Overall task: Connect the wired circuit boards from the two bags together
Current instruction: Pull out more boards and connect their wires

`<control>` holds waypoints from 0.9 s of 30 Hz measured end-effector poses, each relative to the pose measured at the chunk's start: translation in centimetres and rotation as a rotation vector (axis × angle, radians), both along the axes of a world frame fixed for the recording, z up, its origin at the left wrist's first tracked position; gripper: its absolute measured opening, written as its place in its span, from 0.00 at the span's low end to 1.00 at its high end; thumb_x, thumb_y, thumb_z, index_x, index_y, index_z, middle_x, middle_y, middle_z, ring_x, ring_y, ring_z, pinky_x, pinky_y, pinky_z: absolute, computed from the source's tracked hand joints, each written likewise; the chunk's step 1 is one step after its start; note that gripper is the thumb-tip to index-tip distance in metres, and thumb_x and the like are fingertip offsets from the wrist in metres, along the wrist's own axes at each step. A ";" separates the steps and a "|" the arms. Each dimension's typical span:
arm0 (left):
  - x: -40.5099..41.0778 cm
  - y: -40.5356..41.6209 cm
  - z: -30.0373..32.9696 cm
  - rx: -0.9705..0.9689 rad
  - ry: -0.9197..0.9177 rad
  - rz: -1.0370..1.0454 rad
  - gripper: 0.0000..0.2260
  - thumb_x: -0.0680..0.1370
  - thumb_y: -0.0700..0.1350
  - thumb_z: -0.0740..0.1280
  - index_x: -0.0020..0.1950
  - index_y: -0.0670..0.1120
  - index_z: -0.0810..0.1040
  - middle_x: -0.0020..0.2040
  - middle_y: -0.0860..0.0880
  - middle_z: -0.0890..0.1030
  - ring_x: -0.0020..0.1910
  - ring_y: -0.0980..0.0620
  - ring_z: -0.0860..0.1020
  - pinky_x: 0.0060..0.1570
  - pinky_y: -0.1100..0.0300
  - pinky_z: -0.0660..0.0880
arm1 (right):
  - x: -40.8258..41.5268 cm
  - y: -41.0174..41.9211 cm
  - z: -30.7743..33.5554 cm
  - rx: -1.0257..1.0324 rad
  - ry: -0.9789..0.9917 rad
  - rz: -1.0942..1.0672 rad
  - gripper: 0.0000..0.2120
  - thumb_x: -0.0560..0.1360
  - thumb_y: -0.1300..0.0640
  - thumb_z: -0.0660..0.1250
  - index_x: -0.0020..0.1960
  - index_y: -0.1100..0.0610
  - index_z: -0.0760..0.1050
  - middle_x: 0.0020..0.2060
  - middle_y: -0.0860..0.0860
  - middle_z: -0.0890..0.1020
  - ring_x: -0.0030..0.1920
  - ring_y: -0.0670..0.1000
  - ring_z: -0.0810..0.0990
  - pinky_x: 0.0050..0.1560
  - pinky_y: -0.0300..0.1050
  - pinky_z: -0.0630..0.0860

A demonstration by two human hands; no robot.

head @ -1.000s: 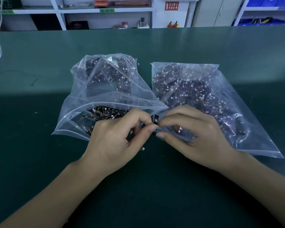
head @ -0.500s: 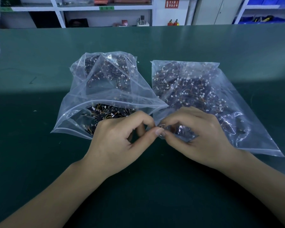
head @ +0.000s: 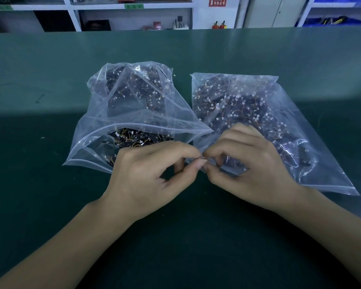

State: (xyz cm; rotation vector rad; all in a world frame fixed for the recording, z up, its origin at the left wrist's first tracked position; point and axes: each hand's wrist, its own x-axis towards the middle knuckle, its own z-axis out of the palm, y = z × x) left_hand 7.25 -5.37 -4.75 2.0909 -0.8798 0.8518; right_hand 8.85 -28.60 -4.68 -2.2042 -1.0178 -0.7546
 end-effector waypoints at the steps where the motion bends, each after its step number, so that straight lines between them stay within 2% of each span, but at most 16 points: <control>1: 0.0 0.0 0.0 -0.012 0.010 0.021 0.07 0.83 0.44 0.73 0.48 0.43 0.87 0.33 0.54 0.78 0.32 0.64 0.71 0.35 0.68 0.68 | 0.0 0.0 0.0 0.014 0.001 0.005 0.03 0.76 0.60 0.78 0.45 0.57 0.86 0.37 0.48 0.80 0.40 0.52 0.76 0.47 0.51 0.73; 3: 0.1 0.2 0.0 -0.032 0.020 0.054 0.09 0.84 0.45 0.72 0.46 0.44 0.86 0.32 0.56 0.77 0.31 0.65 0.69 0.36 0.71 0.66 | 0.1 0.0 0.1 0.056 0.009 0.025 0.03 0.77 0.60 0.78 0.46 0.58 0.86 0.41 0.49 0.83 0.41 0.54 0.79 0.49 0.50 0.73; 6: 0.2 0.4 0.0 -0.027 0.019 0.078 0.11 0.84 0.47 0.70 0.45 0.44 0.84 0.33 0.57 0.76 0.31 0.65 0.68 0.34 0.70 0.66 | 0.0 0.0 0.3 0.103 0.042 0.039 0.03 0.78 0.60 0.76 0.46 0.59 0.85 0.45 0.48 0.85 0.43 0.54 0.80 0.51 0.49 0.73; 11: 0.4 0.1 -0.2 0.016 -0.013 0.114 0.09 0.84 0.45 0.71 0.45 0.45 0.84 0.34 0.59 0.77 0.32 0.67 0.68 0.31 0.65 0.69 | -0.2 0.2 0.2 0.116 0.122 0.046 0.03 0.79 0.61 0.76 0.46 0.58 0.84 0.45 0.46 0.85 0.45 0.51 0.79 0.52 0.48 0.74; 16: 0.5 0.5 -0.2 0.008 0.000 0.112 0.09 0.83 0.46 0.71 0.45 0.45 0.84 0.36 0.59 0.77 0.31 0.63 0.70 0.29 0.60 0.70 | -0.1 0.2 0.1 0.109 0.120 0.058 0.02 0.80 0.61 0.76 0.48 0.59 0.85 0.45 0.46 0.85 0.45 0.52 0.80 0.51 0.48 0.74; 23: 0.4 0.4 -0.2 0.012 0.016 0.106 0.08 0.83 0.45 0.71 0.44 0.45 0.83 0.37 0.60 0.76 0.33 0.65 0.70 0.32 0.64 0.68 | -0.1 0.1 0.1 0.114 0.121 0.051 0.02 0.80 0.62 0.76 0.48 0.59 0.85 0.45 0.46 0.85 0.46 0.53 0.81 0.50 0.51 0.76; 27: 0.3 0.3 -0.1 0.049 0.003 0.120 0.08 0.82 0.45 0.71 0.43 0.46 0.82 0.37 0.59 0.77 0.33 0.64 0.69 0.30 0.60 0.69 | -0.1 0.2 0.2 0.093 0.141 0.059 0.02 0.80 0.62 0.76 0.48 0.59 0.85 0.44 0.45 0.84 0.44 0.54 0.80 0.49 0.52 0.76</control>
